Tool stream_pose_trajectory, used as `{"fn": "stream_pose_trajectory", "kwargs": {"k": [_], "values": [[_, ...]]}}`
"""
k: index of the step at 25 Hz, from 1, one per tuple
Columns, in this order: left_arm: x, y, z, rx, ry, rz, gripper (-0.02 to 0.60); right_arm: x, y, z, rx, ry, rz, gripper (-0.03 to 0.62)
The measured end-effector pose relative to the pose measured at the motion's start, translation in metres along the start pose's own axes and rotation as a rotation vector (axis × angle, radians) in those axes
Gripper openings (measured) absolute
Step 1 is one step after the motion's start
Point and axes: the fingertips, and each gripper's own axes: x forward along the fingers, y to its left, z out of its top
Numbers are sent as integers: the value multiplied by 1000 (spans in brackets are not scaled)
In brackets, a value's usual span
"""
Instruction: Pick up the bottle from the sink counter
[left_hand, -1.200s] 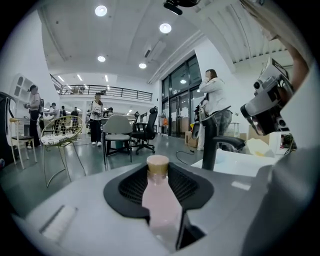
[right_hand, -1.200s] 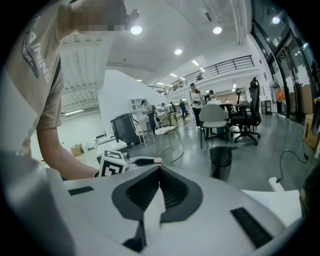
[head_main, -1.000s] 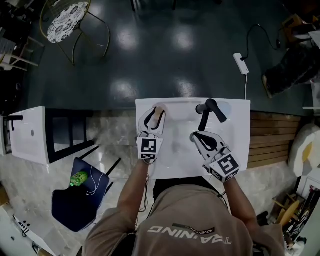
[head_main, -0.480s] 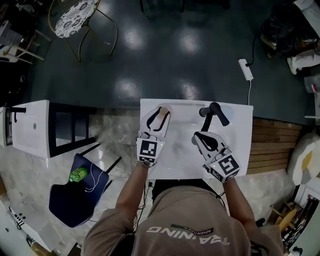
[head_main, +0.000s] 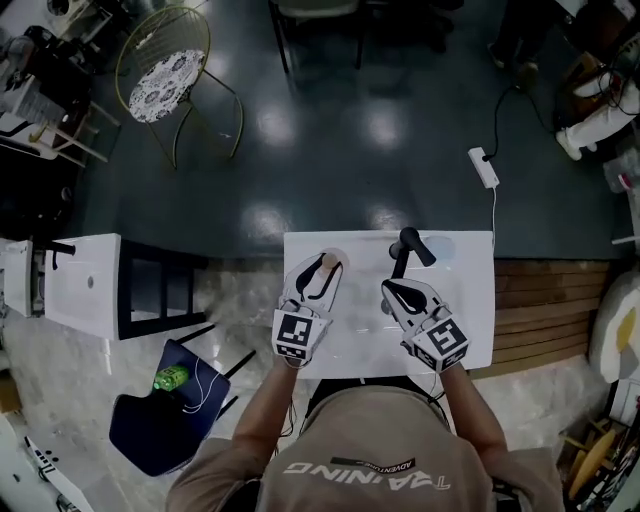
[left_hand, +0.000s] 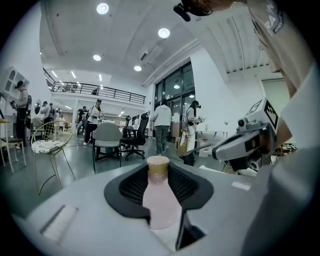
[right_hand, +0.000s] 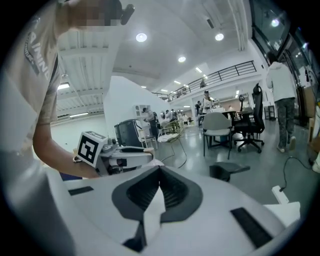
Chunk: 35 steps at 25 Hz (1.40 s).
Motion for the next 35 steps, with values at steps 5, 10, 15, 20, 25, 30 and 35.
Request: {"fn": "stream_pose_trajectory", "kwargs": {"k": [5,10,15,20,25,30,35], "values": [[-15,-10,20,-17,8,24,129,-24,1,7,-7,-17,-9,8],[-28,-27,49,6,2,13,129,-45,2,16,-27,-42,-6,8],[-36,-38,69,62,-31,10,129,-48,1,27,-52,-71,2,8],[-45,-44,82,18,-54,41,128,-51,5,39,-87,-92,10,8],[-56,-51,82,11,-42,46,129,-56,10,45,-103,-98,16,8],[-63,-55,86,3,-50,44,129,-65,7,46,-88,-100,-5,8],[-67,-52,93,16,-52,48,129,-72,1,48,-75,-113,-20,8]]}}
